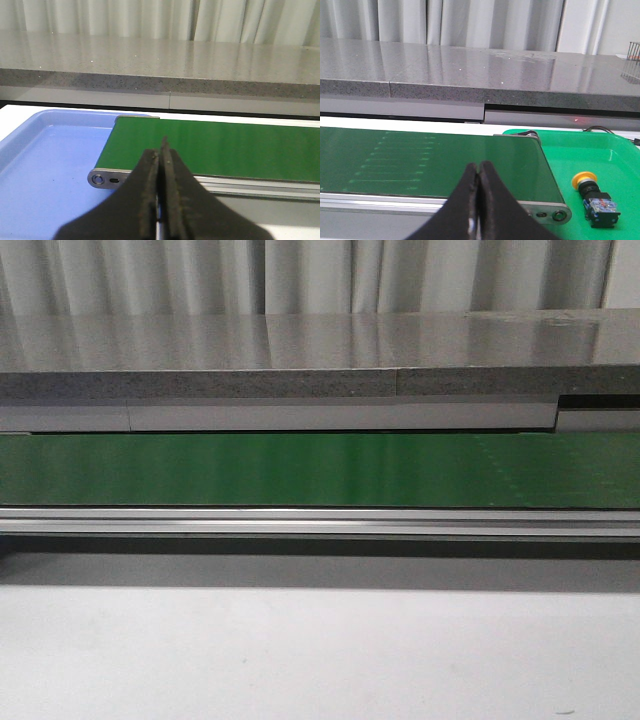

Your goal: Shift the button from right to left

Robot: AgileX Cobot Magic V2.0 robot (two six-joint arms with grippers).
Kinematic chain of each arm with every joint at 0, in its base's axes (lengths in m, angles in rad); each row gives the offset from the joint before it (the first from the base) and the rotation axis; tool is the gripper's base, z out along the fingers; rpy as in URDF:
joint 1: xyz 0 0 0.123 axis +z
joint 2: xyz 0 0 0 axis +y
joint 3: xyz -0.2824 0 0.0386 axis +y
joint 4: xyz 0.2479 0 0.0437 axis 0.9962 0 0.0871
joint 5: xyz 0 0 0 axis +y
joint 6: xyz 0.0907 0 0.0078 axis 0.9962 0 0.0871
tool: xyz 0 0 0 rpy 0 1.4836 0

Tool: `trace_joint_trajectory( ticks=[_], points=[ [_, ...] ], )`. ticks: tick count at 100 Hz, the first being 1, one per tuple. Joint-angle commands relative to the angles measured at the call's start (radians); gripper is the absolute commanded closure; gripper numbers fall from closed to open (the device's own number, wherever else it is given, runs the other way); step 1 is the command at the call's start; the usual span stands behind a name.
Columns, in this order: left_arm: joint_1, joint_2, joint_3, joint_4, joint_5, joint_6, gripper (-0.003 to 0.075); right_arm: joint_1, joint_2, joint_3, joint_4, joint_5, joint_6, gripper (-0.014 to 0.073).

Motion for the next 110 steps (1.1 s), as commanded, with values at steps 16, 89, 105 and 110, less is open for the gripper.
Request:
trace_joint_trajectory(
  ticks=[16, 89, 105, 110],
  points=[
    [-0.006, -0.03, 0.045, -0.008, -0.076, -0.009, 0.0741, -0.007, -0.019, -0.015, -0.011, -0.087, 0.0, 0.066],
    [-0.006, -0.03, 0.045, -0.008, -0.076, -0.009, 0.0741, -0.007, 0.261, -0.56, -0.165, 0.342, 0.0, 0.066],
    [-0.006, -0.03, 0.045, -0.008, -0.076, -0.009, 0.0741, -0.007, 0.42, -0.695, -0.123, 0.438, 0.055, 0.066],
    [-0.006, -0.03, 0.045, -0.008, -0.076, -0.009, 0.0741, -0.007, 0.473, -0.735, -0.124, 0.464, 0.091, 0.066]
  ],
)
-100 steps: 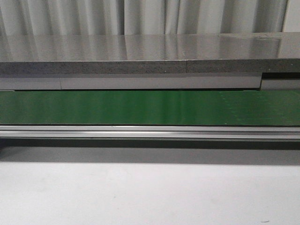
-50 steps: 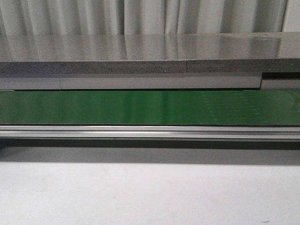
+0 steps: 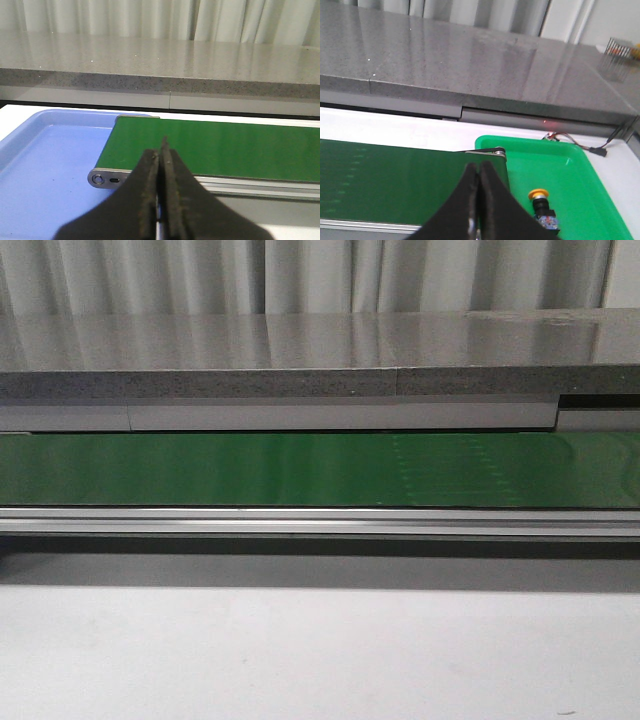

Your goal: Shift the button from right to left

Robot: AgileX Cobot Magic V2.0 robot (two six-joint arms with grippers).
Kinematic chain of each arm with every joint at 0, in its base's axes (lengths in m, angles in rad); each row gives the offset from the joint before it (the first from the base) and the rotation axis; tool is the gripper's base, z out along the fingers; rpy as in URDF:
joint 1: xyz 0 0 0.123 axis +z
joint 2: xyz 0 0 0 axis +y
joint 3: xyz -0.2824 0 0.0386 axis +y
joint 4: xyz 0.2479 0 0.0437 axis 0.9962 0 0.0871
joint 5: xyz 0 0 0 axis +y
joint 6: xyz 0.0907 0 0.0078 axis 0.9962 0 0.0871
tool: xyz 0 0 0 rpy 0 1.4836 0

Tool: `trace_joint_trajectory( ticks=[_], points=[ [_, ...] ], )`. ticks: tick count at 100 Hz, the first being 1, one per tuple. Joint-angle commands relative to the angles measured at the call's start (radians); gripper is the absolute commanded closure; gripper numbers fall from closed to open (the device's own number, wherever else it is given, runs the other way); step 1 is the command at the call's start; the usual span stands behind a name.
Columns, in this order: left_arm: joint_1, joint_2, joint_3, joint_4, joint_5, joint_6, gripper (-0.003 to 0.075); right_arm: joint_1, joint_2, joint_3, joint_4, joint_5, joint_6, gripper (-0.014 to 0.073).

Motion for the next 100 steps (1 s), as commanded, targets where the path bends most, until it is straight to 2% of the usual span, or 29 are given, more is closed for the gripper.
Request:
trace_joint_trajectory(
  ticks=[1, 32, 51, 60, 65, 75, 82, 87, 100],
  points=[
    [-0.006, -0.03, 0.045, -0.008, -0.076, -0.009, 0.0741, -0.007, 0.099, -0.104, 0.005, -0.016, 0.056, 0.066],
    [-0.006, -0.03, 0.045, -0.008, -0.076, -0.009, 0.0741, -0.013, 0.413, -0.312, 0.0, 0.156, 0.085, 0.066],
    [-0.006, -0.03, 0.045, -0.008, -0.076, -0.009, 0.0741, -0.102, 0.562, -0.39, 0.001, 0.215, 0.081, 0.0648],
    [-0.006, -0.03, 0.045, -0.008, -0.076, -0.009, 0.0741, -0.157, 0.62, -0.414, 0.003, 0.243, 0.072, 0.0541],
    [-0.006, -0.03, 0.045, -0.008, -0.076, -0.009, 0.0741, -0.191, 0.647, -0.424, 0.004, 0.26, 0.057, 0.0435],
    [-0.006, -0.03, 0.045, -0.008, -0.076, -0.009, 0.0741, -0.251, 0.704, -0.439, 0.004, 0.287, 0.019, 0.0169],
    [-0.006, -0.03, 0.045, -0.008, -0.076, -0.009, 0.0741, -0.295, 0.742, -0.442, 0.007, 0.294, -0.001, 0.0048],
    [-0.006, -0.03, 0.045, -0.008, -0.076, -0.009, 0.0741, -0.334, 0.767, -0.442, 0.017, 0.298, -0.008, 0.0017],
    [-0.006, -0.03, 0.045, -0.008, -0.076, -0.009, 0.0741, -0.434, 0.839, -0.444, 0.029, 0.303, -0.025, 0.0023]
  ],
)
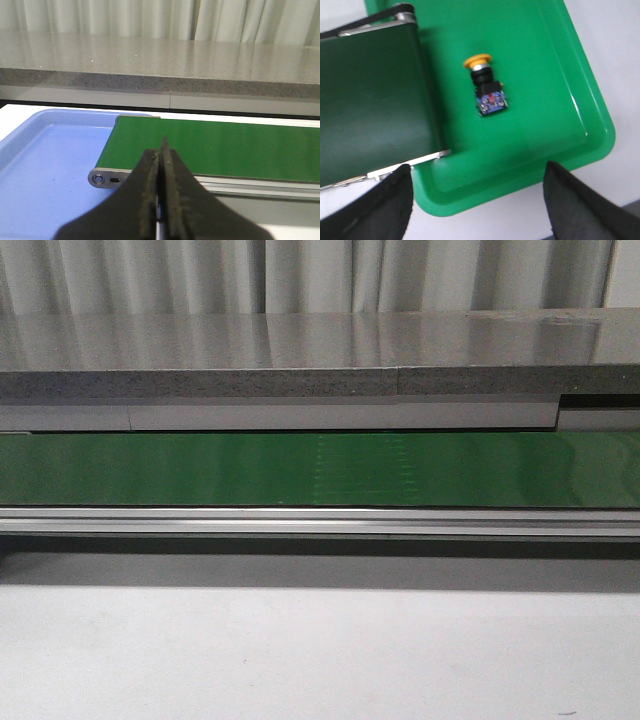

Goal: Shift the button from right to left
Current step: 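Close the right gripper on the yellow button's black base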

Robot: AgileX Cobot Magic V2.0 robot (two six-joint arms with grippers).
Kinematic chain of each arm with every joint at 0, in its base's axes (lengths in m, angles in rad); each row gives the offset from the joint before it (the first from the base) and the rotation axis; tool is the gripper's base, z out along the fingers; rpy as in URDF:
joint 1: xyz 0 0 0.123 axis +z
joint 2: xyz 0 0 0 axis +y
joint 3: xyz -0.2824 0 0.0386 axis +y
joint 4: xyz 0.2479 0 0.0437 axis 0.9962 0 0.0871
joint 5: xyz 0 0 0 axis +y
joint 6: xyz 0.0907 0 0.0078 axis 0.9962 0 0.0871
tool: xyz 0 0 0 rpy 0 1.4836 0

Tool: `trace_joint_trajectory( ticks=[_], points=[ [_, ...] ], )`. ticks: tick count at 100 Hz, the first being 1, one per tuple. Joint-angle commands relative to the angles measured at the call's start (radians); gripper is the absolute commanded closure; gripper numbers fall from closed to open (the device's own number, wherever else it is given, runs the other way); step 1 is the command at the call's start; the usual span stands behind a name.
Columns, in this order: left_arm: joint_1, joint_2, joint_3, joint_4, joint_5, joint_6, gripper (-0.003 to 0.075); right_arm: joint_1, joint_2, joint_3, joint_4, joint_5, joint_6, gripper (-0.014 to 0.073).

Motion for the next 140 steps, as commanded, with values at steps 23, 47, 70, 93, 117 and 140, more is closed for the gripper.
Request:
trace_joint_trajectory(
  ticks=[23, 47, 70, 93, 117, 140],
  points=[
    [-0.006, -0.03, 0.045, -0.008, -0.076, -0.007, 0.0741, -0.157, 0.178, -0.07, 0.032, -0.036, -0.019, 0.0023],
    [-0.006, -0.03, 0.045, -0.008, -0.076, -0.007, 0.0741, -0.168, 0.379, -0.15, 0.098, -0.078, -0.019, 0.0023],
    [-0.006, -0.03, 0.045, -0.008, -0.076, -0.007, 0.0741, -0.167, 0.555, -0.258, 0.165, -0.087, -0.019, 0.0023],
    [-0.006, -0.03, 0.045, -0.008, -0.076, -0.007, 0.0741, -0.15, 0.689, -0.344, 0.229, -0.095, -0.031, 0.0023],
    [-0.006, -0.03, 0.045, -0.008, -0.076, -0.007, 0.0741, -0.123, 0.768, -0.388, 0.271, -0.094, -0.054, 0.0075],
    [-0.006, -0.03, 0.045, -0.008, -0.076, -0.007, 0.0741, -0.121, 0.778, -0.396, 0.271, -0.089, -0.054, 0.0421]
  ],
)
